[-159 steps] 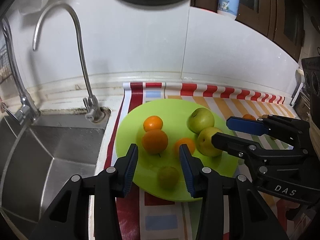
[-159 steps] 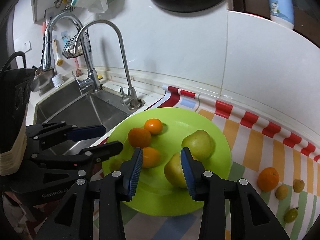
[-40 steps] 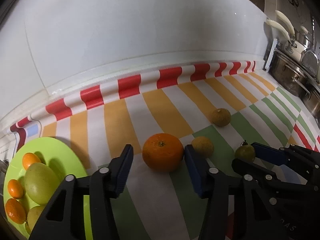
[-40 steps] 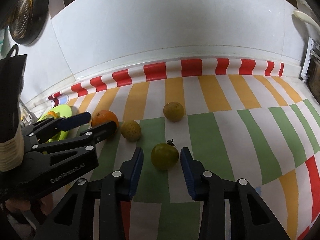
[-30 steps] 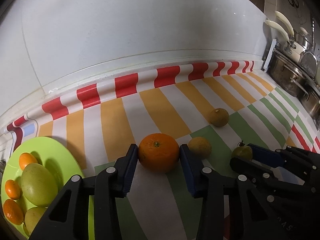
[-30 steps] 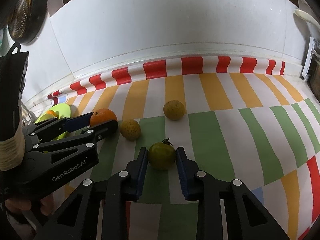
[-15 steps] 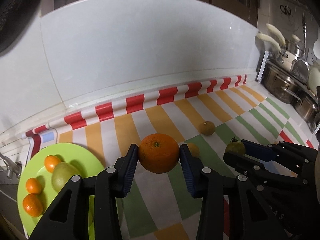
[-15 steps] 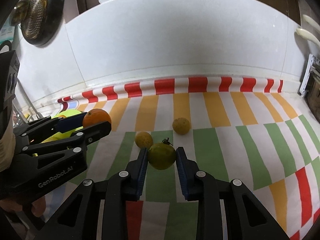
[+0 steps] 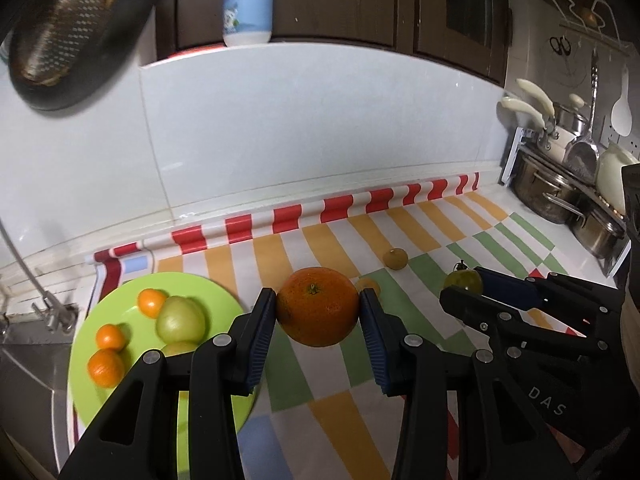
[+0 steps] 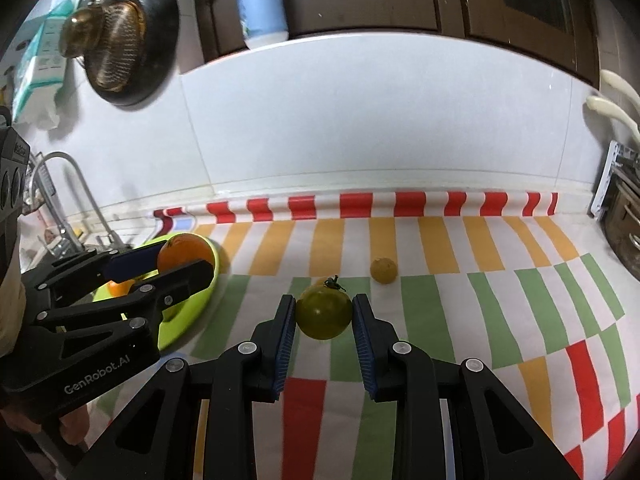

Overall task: Organize fruits
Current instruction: 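Carry the orange and dark green citrus onto the green plate and release both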

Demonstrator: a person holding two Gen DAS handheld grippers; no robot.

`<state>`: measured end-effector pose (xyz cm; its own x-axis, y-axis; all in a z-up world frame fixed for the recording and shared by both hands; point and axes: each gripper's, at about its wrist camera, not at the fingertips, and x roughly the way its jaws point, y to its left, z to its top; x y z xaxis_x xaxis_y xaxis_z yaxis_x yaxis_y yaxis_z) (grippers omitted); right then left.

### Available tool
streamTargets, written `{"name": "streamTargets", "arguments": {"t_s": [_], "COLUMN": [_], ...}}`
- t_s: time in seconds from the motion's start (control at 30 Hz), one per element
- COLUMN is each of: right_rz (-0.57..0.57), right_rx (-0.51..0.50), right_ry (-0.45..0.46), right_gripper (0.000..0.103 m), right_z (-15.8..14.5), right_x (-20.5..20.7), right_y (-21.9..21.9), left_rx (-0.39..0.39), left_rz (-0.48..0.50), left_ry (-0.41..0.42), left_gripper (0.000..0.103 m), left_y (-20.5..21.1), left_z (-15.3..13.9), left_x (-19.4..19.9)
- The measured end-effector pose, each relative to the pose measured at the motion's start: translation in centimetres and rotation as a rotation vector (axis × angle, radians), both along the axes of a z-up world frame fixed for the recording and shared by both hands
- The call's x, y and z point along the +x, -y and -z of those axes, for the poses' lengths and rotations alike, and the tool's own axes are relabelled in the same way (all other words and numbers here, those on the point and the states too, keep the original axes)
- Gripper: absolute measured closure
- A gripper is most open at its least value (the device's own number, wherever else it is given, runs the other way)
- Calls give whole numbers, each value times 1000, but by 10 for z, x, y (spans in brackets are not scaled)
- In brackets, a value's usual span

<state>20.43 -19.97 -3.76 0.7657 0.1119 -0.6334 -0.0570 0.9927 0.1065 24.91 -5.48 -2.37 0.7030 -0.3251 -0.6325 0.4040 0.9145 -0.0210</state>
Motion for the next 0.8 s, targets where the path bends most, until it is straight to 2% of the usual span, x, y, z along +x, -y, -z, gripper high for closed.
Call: {"name": "streamTargets", "arguments": {"t_s": [0.33, 0.8], "right_rz": [-58, -123], "right_rx": [-6, -19], "right_ry": [48, 96], "right_gripper": [73, 73], "right_z": [-25, -46], "right_x": [-31, -64], "right_y": [-23, -60], "left_rx": [-22, -28], "left_rz": [-55, -111], "left_ry": [41, 78], "left_gripper": [61, 61], "left_y": [-27, -64], "left_z": [-21, -36], "left_x": [-41, -83]}}
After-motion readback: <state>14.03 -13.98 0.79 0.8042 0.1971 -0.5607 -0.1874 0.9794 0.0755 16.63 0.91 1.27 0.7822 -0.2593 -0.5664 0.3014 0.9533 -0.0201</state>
